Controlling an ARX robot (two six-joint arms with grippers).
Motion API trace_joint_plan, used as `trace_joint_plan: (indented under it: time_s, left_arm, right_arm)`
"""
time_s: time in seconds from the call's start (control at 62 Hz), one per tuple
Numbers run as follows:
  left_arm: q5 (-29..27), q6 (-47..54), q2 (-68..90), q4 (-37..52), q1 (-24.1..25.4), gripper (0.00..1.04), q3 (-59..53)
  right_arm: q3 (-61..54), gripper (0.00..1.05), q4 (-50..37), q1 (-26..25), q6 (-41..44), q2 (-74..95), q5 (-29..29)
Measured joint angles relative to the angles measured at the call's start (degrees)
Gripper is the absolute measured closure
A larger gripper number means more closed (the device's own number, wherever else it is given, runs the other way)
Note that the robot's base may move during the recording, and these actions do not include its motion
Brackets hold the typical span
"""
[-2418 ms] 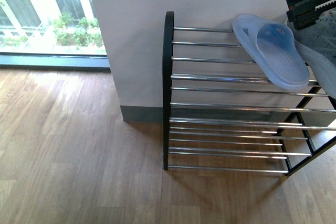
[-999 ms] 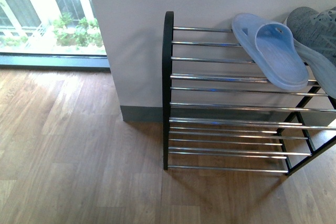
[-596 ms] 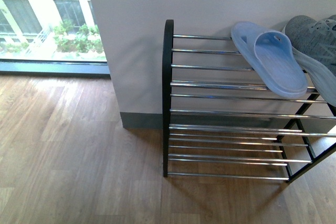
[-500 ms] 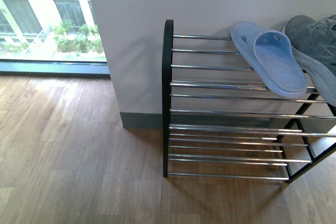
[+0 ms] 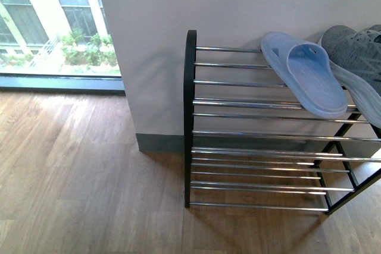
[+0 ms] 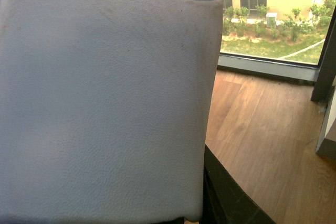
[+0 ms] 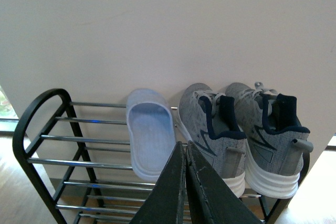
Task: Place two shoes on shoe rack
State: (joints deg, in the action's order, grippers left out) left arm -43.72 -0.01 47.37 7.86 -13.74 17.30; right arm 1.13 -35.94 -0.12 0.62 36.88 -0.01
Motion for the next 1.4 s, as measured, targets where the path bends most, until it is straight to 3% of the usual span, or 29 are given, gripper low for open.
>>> trace_joint_plan:
  time_s: [0.693,1.161,1.257,1.402]
  left_arm:
    - [0.0,0.0,0.0,0.0,0.0,1.03,0.0]
    - [0.0,0.0,0.0,0.0,0.0,1.03,0.0]
    - [0.0,0.0,0.0,0.0,0.0,1.03,0.0]
    - [0.02,0.0,0.0,0.0,0.0,1.03,0.0]
  right_arm:
    - [-0.04,1.03,18.95,0.0,0.0,-20.02,0.0]
    - [-0.04,1.03,26.05,0.0,0.0,-27.06,0.0]
    - [-0.04,1.03,34.42,0.0,-0.02,-33.53,0.11]
    - [-0.04,1.03,35.76,0.02,0.0,-36.37,0.02]
